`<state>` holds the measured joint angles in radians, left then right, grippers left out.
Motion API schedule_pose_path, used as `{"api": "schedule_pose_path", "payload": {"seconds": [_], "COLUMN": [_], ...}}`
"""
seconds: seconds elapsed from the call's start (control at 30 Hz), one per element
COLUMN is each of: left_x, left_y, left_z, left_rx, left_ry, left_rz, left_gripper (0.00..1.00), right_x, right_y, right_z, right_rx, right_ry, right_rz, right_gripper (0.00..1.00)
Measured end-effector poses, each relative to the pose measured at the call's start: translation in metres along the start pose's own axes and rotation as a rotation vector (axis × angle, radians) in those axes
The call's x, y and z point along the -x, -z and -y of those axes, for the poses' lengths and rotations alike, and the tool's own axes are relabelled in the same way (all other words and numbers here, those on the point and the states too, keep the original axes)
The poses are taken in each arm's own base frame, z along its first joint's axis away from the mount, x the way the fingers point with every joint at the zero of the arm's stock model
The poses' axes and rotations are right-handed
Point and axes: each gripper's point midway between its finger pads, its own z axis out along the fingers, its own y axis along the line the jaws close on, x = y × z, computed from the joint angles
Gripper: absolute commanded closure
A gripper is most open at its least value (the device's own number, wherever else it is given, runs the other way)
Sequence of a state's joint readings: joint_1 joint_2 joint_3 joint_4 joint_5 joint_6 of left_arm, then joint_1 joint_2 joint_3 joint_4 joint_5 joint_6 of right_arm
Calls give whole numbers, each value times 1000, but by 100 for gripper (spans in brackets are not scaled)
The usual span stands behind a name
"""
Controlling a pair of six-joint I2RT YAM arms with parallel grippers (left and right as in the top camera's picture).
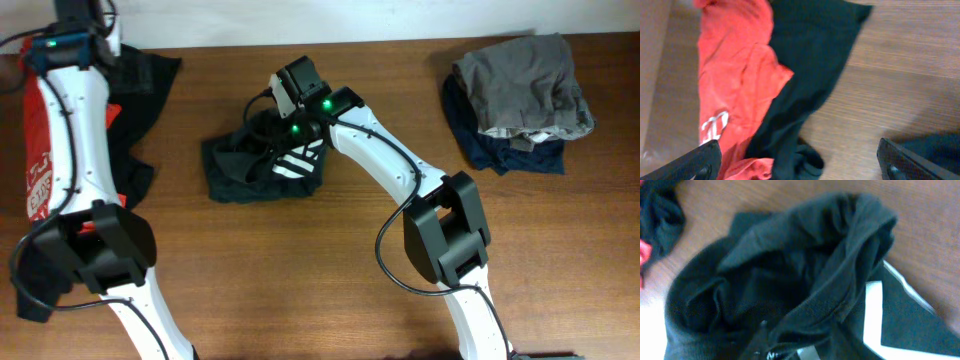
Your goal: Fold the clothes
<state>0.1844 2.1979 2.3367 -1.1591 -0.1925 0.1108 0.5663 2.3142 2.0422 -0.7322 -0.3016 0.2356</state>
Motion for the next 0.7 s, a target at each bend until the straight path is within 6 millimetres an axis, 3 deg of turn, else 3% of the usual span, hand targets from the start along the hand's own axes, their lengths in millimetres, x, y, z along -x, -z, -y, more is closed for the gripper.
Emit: {"api": "schedule_pose_path", "payload": {"seconds": [0.17, 0.57, 0.7], "left_x": [-4, -8, -8], "left_y": [-3, -6, -6], "left_z": [-22, -40, -41], "left_rx": [24, 42, 43], "left_ry": [33, 64, 65], "left_rz": [-9, -18, -18], "left_gripper": [1, 1, 1], "right_x": [8, 0, 6], "right_y": [0, -9, -9], "right_z": [-6, -38, -43], "right_rx": [23, 43, 54], "right_ry": [7, 62, 74], "right_rz": [31, 26, 52], "right_gripper": [96, 96, 96]}}
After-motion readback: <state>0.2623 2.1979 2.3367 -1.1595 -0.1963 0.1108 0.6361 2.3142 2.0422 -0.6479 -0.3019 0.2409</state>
